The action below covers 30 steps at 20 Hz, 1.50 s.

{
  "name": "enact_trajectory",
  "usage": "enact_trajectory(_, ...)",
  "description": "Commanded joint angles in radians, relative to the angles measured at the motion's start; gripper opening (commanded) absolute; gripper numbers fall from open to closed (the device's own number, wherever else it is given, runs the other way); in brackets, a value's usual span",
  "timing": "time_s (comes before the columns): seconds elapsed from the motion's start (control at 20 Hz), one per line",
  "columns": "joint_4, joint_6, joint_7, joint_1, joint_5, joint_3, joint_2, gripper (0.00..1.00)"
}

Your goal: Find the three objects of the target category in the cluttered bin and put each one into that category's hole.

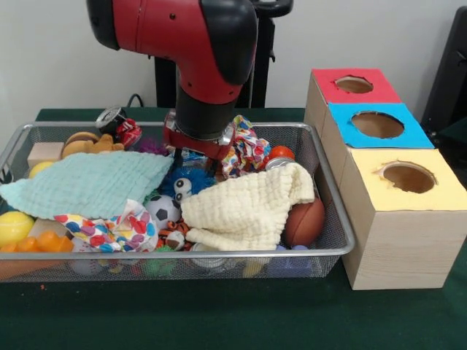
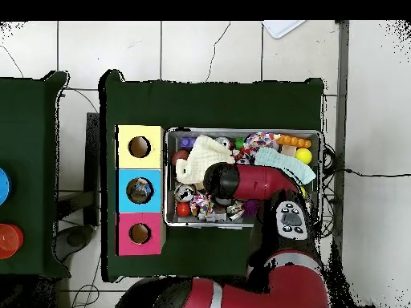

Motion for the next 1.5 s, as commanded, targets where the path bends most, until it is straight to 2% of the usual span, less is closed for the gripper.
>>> enact_trajectory(0.05,-0.088,0.174,-0.051,-0.025,-0.012,0.047,-0.049,1.0)
enact_trajectory(0.25,-0.051,0.32,-0.135,-0.092,0.048,0.132,-0.139,1.0)
enact_trajectory(0.4,-0.029,0.343,-0.181,-0.145,0.052,0.17,-0.168,1.0)
enact_trajectory(0.75,0.048,0.286,-0.169,-0.254,0.069,0.271,-0.093,1.0)
enact_trajectory(1.3,0.169,0.224,-0.085,-0.275,0.035,0.298,-0.07,1.0)
enact_trajectory(1.5,0.215,0.196,-0.074,-0.28,0.028,0.303,-0.082,1.0)
